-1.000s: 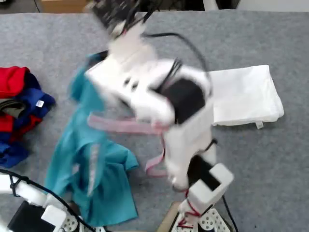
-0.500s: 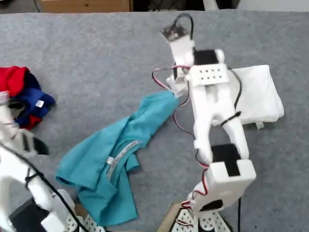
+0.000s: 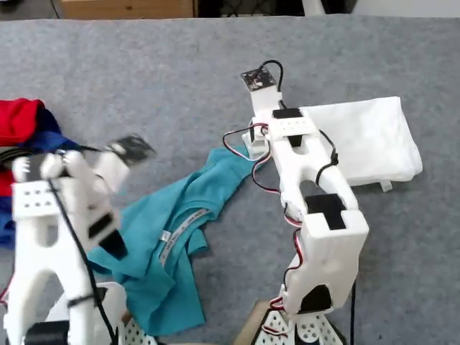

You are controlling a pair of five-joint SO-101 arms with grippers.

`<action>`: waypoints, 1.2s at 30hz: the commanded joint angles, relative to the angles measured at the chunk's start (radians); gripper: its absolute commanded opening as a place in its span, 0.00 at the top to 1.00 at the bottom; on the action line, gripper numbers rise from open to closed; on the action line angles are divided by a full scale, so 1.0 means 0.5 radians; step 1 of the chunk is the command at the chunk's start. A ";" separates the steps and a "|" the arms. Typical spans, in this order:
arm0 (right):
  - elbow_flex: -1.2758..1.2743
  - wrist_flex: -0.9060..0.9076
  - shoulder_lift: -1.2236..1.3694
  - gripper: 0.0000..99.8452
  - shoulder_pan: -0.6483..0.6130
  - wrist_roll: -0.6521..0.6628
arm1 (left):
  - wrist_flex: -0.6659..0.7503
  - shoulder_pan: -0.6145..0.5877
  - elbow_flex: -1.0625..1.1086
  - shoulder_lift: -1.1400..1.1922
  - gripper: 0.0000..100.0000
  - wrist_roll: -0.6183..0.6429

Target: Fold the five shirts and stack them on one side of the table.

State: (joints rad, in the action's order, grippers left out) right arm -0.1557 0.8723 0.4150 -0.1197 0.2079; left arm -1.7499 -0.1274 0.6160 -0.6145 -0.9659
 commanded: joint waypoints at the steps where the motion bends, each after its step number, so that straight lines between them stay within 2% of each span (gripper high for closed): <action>1: 0.060 -0.031 0.005 0.99 0.058 -0.015 | -0.021 0.308 0.201 -0.126 0.72 0.003; 4: 0.060 -0.034 0.005 0.99 0.058 -0.015 | 0.015 0.431 0.379 -0.147 0.72 0.058; 10: 0.051 -0.071 0.008 0.99 0.055 -0.015 | 0.058 0.453 0.391 -0.129 0.72 0.046; 12: 0.051 -0.071 0.008 0.99 0.055 -0.015 | 0.153 0.468 0.456 -0.098 0.72 0.052; 16: 0.054 -0.074 0.008 0.99 0.049 -0.015 | 0.494 0.437 0.671 0.052 0.72 0.098; 19: 0.054 -0.074 0.008 0.99 0.049 -0.015 | 0.884 0.321 0.747 0.212 0.72 0.384; 21: 0.057 -0.074 0.008 0.99 0.049 -0.015 | 1.025 0.253 0.701 0.334 0.72 0.565; 24: 0.057 -0.074 0.008 0.99 0.049 -0.015 | 1.019 0.204 0.517 0.509 0.76 0.678; 28: 0.057 -0.074 0.008 0.99 0.049 -0.015 | 1.019 0.149 0.235 0.709 0.96 0.825; 30: 0.057 -0.074 0.008 0.99 0.049 -0.015 | 1.010 0.109 0.097 0.795 0.95 0.841; 36: 0.051 -0.203 0.011 0.99 0.080 0.003 | 0.718 0.072 -0.321 1.007 0.91 0.829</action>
State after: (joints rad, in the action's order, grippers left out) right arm -0.1542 0.8355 0.4212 -0.1120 0.2079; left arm -1.3280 -0.0829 0.5838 -0.1312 -0.5623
